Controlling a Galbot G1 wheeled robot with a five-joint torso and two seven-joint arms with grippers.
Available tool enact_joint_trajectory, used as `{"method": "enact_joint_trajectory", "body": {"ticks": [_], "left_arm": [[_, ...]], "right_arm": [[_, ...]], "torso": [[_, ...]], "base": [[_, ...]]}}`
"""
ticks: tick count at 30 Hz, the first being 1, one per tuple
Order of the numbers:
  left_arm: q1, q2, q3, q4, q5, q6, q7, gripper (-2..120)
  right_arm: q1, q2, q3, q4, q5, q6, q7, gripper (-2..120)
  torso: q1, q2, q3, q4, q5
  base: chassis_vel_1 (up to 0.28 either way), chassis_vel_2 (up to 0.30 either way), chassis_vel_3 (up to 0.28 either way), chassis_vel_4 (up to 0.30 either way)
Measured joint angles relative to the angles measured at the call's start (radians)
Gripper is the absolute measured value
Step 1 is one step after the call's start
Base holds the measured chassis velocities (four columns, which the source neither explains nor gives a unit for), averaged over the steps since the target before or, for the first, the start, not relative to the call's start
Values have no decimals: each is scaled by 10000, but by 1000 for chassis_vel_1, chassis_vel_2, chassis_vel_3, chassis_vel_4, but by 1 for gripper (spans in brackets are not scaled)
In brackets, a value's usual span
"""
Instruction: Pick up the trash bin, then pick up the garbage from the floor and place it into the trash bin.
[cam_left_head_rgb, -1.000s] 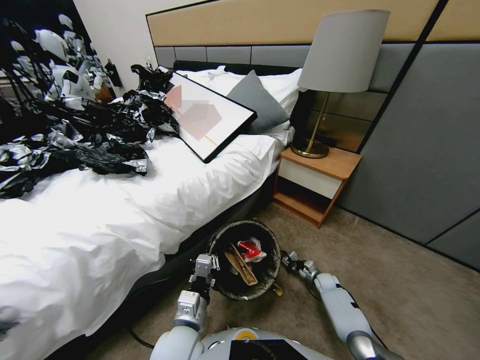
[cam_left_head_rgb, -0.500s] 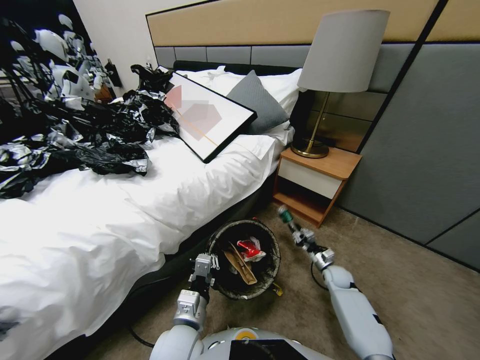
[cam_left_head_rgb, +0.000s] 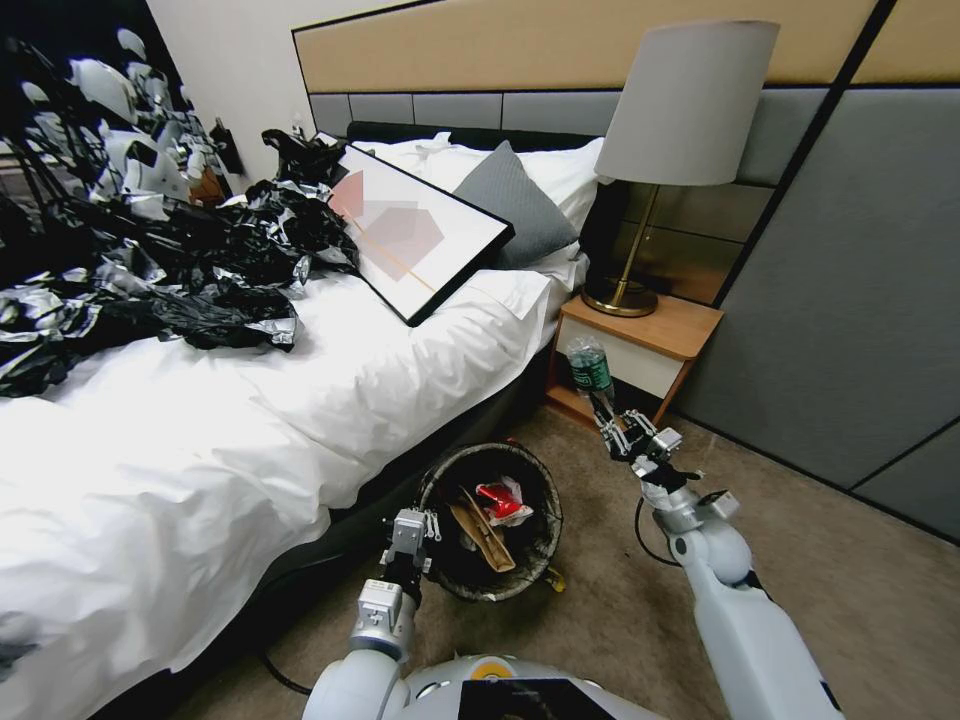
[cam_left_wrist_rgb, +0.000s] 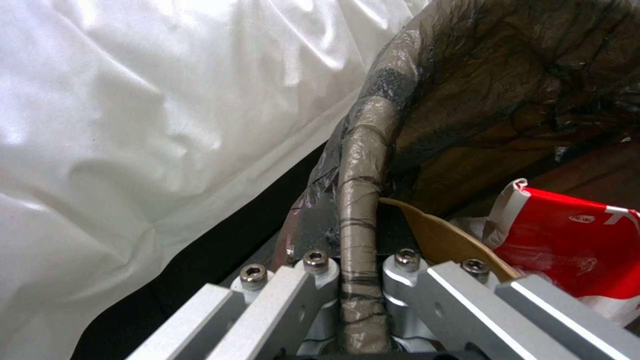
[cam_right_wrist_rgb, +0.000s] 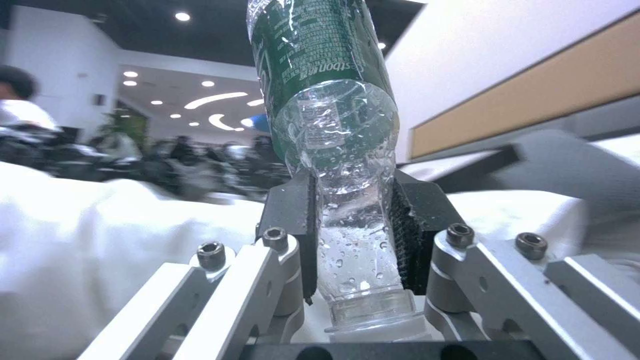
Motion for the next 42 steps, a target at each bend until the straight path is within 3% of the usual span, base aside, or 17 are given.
{"method": "enact_joint_trajectory", "body": {"ticks": [5,14,38,42], "left_arm": [[-13,8,49,9,-8,4,1,0],[-29,24,83,-31,-19,6,16,0],[0,8,121,-93,31,16,14,0],[-10,2,125,-83,43,15,14,0]], "right_arm": [[-505,-485,-837,575,-459,-76,427,21],[-1039,-784,-2164,106,-1700,194,702,21],[-408,-161,-2225,-2157,-2009,564,733,21],[-398,-150,-2120,-2414,-2079,666,692,16]], "torso": [[0,0,0,1,1],[0,0,0,0,2],[0,0,1,0,2],[0,0,1,-1,2]], "base": [[0,0,0,0],[0,0,0,0],[0,0,0,0],[0,0,0,0]]}}
